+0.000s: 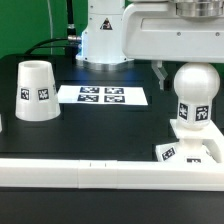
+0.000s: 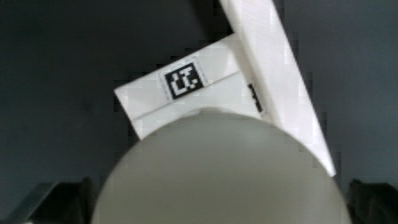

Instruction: Assemble lamp

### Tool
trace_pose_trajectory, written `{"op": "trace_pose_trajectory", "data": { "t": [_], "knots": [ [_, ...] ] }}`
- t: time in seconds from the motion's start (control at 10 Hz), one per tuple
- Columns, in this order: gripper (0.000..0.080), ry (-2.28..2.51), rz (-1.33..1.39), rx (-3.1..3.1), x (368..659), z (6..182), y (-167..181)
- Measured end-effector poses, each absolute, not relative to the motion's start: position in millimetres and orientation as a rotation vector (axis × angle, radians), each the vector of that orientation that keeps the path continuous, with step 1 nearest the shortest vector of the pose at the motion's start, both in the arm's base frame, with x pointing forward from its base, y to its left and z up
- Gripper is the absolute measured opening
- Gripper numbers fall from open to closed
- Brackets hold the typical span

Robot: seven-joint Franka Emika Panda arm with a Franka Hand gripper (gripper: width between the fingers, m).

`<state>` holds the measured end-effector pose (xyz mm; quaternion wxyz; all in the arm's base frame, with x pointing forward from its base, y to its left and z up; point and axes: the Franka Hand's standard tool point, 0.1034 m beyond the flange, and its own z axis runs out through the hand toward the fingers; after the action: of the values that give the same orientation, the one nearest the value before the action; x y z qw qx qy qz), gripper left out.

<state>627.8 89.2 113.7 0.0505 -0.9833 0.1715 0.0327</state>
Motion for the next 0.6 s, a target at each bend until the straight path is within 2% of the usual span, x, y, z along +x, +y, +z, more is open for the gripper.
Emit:
{"op": "trace_pose_trajectory", "data": {
  "t": [0.6],
  "knots": [
    [0.0698, -0.111, 0.067, -3.026, 627.7, 112.6, 88.3]
  ]
}}
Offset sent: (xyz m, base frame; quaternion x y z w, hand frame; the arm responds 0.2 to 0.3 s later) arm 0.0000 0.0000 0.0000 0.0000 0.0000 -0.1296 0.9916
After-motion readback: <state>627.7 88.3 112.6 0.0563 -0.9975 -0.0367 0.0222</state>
